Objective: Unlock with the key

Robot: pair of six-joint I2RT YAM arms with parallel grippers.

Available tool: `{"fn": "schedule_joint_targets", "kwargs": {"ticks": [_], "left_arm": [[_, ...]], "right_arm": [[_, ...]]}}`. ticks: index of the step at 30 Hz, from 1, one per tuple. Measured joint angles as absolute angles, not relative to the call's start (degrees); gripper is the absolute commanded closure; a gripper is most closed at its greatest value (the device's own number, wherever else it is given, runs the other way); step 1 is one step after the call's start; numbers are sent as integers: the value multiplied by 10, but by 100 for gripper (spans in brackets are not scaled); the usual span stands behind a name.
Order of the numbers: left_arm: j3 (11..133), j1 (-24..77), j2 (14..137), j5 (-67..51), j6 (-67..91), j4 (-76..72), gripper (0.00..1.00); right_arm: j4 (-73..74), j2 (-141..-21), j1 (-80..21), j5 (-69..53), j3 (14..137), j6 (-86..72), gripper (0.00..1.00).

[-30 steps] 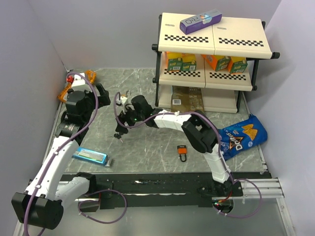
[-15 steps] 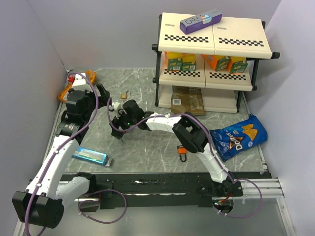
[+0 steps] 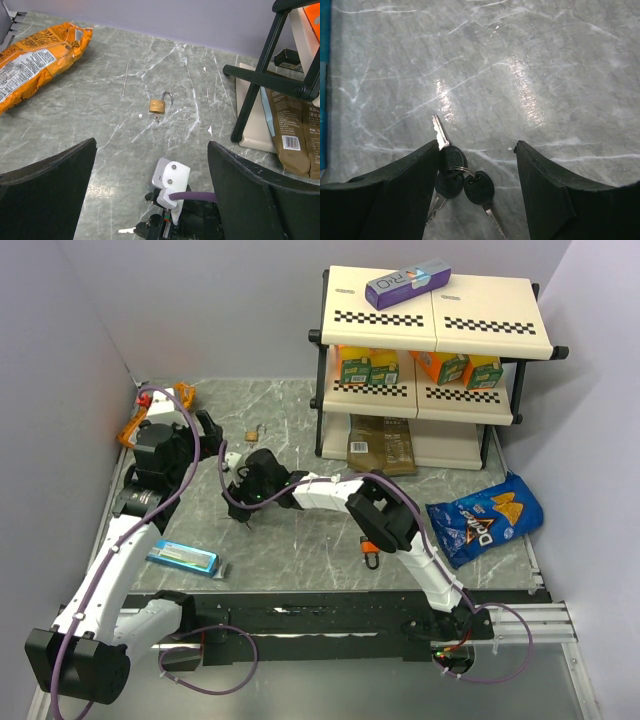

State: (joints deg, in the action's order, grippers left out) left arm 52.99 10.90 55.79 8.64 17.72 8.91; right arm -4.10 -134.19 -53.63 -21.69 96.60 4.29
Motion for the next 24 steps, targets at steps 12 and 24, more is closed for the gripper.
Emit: {"fn": "schedule_joint_targets", "kwargs": {"ticks": [12,24], "left_arm": [[530,109,558,78,177,93,4],[530,109,558,68,178,93,4]], "right_arm": [[-48,-1333,-550,-170,950,64,36],[-32,-1311,-563,-138,924,73,35]]}}
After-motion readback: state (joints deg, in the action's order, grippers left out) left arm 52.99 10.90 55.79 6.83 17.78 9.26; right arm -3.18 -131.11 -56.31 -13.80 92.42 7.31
